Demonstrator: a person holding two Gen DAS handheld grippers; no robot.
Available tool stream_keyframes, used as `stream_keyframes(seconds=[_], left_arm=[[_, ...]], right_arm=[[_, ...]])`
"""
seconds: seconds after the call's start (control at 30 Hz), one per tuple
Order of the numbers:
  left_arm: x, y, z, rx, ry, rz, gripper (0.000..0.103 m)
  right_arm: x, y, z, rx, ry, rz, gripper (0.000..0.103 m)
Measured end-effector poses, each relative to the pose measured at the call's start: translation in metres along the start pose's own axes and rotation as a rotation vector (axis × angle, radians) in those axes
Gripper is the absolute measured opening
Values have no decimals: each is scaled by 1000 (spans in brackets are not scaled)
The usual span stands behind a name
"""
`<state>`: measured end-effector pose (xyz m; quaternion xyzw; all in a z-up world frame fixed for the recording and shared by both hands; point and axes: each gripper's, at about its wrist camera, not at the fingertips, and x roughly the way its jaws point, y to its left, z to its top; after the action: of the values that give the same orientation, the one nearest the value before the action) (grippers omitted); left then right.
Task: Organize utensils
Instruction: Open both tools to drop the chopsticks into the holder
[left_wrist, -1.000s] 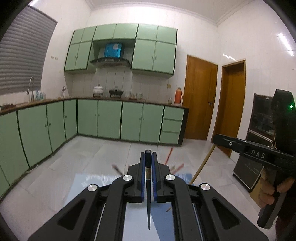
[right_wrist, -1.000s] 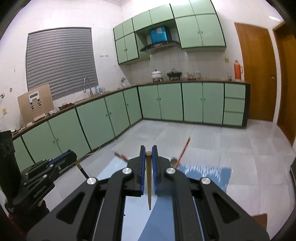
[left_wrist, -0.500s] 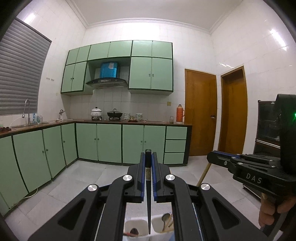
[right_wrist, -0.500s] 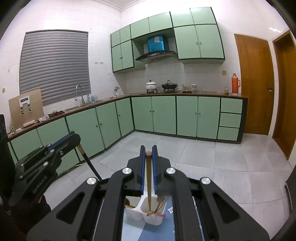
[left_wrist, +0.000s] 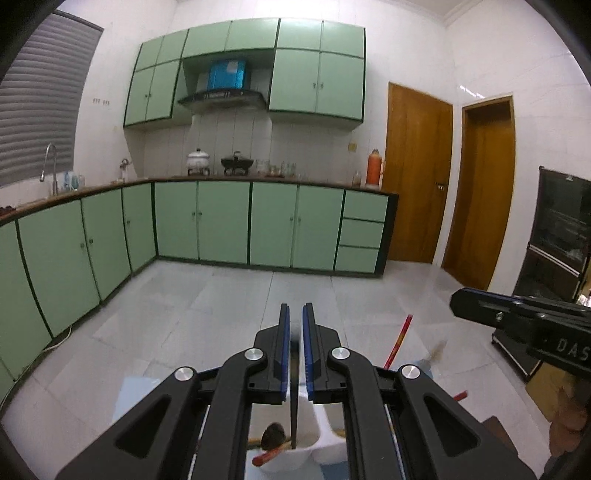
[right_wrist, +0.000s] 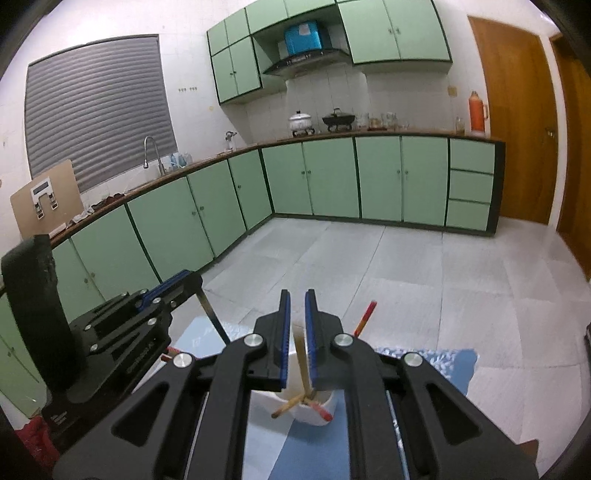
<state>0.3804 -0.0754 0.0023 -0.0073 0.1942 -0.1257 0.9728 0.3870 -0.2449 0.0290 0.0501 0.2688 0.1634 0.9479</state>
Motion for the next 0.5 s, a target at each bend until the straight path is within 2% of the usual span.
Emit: stream_keyframes(seconds=[0.07, 0.17, 0.37, 0.5], left_arm=[[-4, 2, -3, -1, 1, 2, 17], [-17, 2, -2, 1, -14, 2, 22], [-46, 3, 1, -6, -40, 13, 40], [-77, 1, -5, -2, -43, 24, 51]], right_arm=[[-4, 0, -5, 12, -4, -2, 10], [-13, 0, -7, 20, -21, -9, 14], [-51, -1, -16, 50, -80, -39, 29], [-79, 0, -33, 68, -111, -59, 47]])
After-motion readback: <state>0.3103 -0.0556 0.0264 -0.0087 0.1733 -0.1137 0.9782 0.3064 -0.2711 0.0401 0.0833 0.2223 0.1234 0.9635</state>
